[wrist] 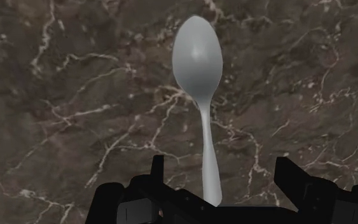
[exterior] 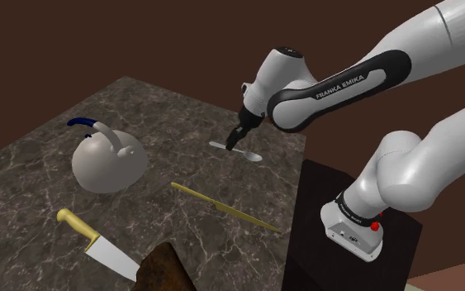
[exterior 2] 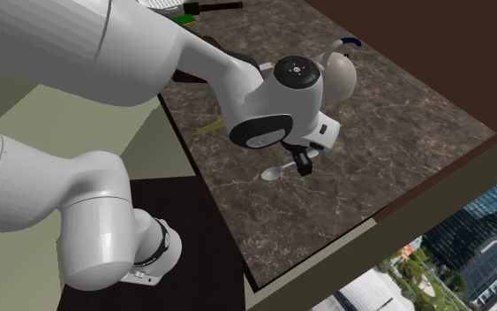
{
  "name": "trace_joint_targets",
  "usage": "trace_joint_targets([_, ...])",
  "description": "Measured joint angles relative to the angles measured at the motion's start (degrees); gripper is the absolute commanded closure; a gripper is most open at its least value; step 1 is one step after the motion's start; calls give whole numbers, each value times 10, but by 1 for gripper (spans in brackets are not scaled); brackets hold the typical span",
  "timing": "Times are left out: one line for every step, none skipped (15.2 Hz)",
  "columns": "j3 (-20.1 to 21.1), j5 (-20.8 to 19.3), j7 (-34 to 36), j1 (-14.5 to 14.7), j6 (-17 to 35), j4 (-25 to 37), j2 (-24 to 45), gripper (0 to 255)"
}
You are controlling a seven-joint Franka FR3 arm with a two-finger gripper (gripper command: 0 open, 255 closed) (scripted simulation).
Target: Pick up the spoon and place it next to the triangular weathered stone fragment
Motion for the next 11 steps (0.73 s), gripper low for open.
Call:
trace_joint_targets([0,2,-3,1,11,0,10,0])
trace_joint_targets([0,4,-5,2,23,-2,20,0])
trace_joint_targets([2,5,-3,3,29,-1,28,0])
trace_joint_targets([2,7,-5,4,41,1,41,0])
trace_joint_targets([2,8,-6,5,47,1,47,0])
trace_joint_targets([2,9,-6,5,50,1,50,0])
trace_joint_targets([2,9,-6,5,52,1,52,0])
trace_joint_targets([2,9,-6,6,53,1,52,0])
trace_joint_targets([3,9,-6,6,53,0,53,0])
trace_joint_targets([3,9,-6,6,54,0,53,0])
trace_joint_targets([3,9,-6,6,54,0,53,0])
